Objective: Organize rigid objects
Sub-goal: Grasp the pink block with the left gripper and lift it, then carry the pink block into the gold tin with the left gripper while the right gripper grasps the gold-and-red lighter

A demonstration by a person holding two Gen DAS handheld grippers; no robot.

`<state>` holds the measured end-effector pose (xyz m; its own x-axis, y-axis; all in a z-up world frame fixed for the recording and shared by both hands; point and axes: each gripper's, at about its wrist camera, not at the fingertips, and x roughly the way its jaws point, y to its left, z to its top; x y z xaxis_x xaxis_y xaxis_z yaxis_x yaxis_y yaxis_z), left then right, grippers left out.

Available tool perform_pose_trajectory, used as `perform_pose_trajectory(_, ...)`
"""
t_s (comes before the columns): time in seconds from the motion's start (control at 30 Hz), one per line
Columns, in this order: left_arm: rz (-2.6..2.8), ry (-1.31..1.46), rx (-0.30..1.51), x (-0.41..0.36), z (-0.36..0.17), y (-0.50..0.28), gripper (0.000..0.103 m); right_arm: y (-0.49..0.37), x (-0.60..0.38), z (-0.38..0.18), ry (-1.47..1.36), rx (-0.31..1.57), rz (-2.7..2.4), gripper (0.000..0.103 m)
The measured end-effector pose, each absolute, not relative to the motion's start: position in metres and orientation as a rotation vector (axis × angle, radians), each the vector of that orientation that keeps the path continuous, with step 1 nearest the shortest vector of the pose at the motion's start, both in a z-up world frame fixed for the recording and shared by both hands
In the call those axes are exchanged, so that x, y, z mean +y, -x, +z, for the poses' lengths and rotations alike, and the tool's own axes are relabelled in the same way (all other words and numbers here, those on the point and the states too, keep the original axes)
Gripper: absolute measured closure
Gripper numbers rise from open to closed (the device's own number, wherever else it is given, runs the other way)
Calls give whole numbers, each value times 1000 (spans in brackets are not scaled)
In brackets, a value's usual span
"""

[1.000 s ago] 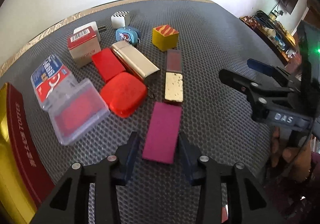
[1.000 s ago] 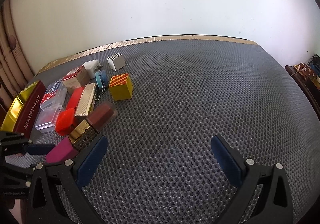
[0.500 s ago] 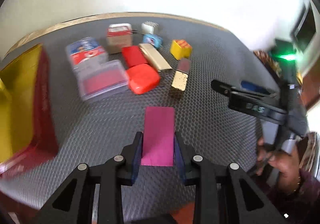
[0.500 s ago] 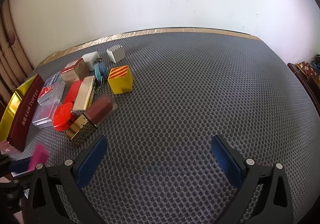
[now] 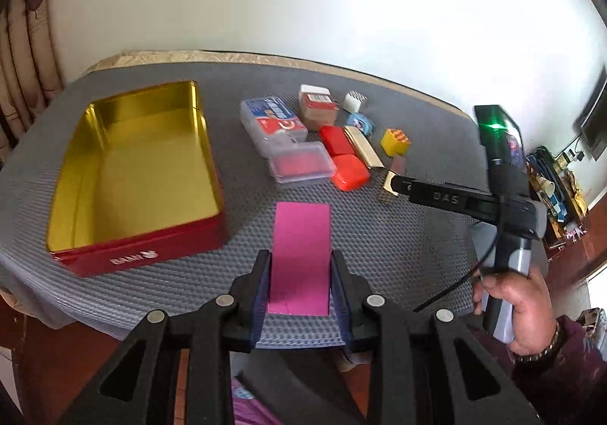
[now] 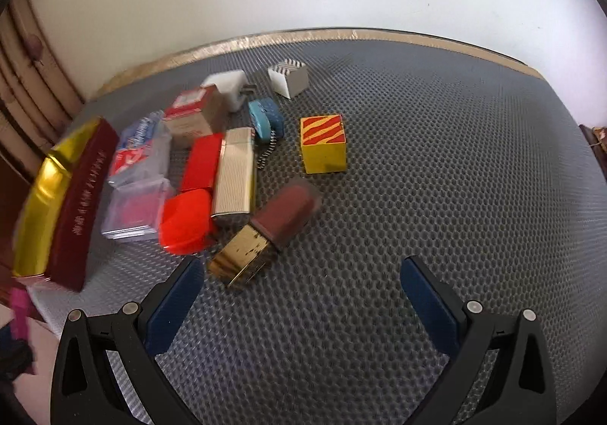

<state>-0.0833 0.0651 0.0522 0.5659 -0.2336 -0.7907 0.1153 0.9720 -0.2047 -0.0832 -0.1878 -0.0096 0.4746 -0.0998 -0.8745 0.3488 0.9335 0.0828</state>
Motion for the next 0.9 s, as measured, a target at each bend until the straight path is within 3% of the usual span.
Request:
perform_pose_trajectory(0.33, -212, 149, 935, 82, 58, 88, 72, 62, -203, -22, -401, 1134, -310, 5)
perform_pose_trajectory(0.63, -213, 155, 962, 77, 50, 81, 72, 29, -186, -27, -254, 1205, -363, 49)
perform_pose_trajectory(0.67, -213, 157, 966, 77, 49, 81, 72, 29, -184, -28, -239, 1203, -361, 63)
perform_pose_trajectory(0.7, -211, 162, 970, 78, 48, 80, 72, 31, -184, -26, -223, 1201, -355, 84)
perform_pose_trajectory(0.9, -206, 185, 932, 84, 59, 82, 72, 49, -193, -22, -261, 1200, -298, 85)
